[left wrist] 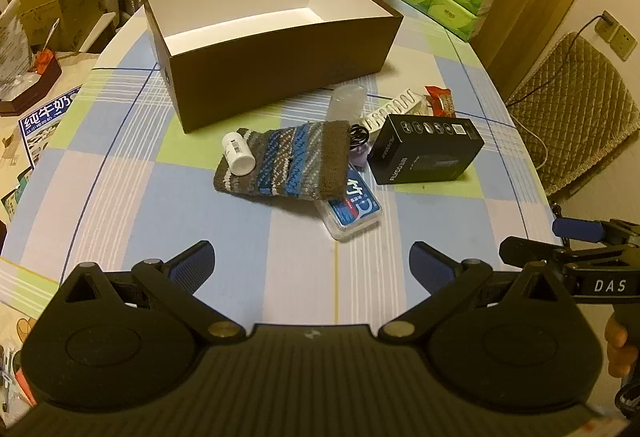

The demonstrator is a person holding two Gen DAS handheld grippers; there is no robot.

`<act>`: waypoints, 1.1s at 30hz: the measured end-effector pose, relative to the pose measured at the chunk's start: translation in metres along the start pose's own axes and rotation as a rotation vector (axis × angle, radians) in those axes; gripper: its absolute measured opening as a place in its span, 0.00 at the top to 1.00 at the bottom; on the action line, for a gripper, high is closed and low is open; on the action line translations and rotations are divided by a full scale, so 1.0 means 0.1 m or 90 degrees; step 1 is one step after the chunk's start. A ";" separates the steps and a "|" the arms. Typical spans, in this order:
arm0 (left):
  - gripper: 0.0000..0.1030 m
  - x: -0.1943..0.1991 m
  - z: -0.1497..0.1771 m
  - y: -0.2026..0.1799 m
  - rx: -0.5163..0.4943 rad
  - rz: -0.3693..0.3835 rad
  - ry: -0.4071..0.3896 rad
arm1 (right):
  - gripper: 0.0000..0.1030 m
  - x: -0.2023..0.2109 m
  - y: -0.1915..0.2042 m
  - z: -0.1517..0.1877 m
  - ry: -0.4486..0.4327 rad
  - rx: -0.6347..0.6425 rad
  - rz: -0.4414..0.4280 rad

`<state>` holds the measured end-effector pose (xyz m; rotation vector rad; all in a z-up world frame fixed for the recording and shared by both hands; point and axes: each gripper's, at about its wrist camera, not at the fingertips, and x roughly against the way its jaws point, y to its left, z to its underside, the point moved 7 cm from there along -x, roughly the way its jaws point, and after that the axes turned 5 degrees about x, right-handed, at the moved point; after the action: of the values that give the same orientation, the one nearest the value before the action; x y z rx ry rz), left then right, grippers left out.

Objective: Organize objects
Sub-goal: 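Move both open grippers toward the items beside the brown box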

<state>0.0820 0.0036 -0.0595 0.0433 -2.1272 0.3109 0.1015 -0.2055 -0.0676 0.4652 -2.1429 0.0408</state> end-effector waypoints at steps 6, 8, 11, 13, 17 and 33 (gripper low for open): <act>0.01 -0.06 -0.05 -0.02 0.017 -0.008 0.004 | 0.02 -0.06 -0.10 -0.04 0.003 0.008 -0.013; 0.01 -0.09 -0.06 -0.02 0.022 -0.010 0.005 | 0.02 -0.08 -0.15 -0.05 0.004 0.012 -0.017; 0.01 -0.12 -0.07 -0.05 0.037 -0.014 0.003 | 0.02 -0.09 -0.21 -0.07 0.003 0.019 -0.022; 0.01 -0.13 -0.07 -0.06 0.043 -0.019 -0.001 | 0.02 -0.10 -0.26 -0.07 0.001 0.025 -0.026; 0.01 -0.16 -0.07 -0.10 0.056 -0.025 -0.009 | 0.02 -0.13 -0.33 -0.09 -0.001 0.038 -0.032; 0.01 -0.23 -0.10 0.00 0.084 -0.052 -0.055 | 0.02 -0.25 -0.49 -0.14 0.004 0.052 -0.035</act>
<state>0.1030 0.0036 -0.0728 0.2227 -2.1819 0.4071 0.1422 -0.2400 -0.0861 0.5708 -2.1271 0.0991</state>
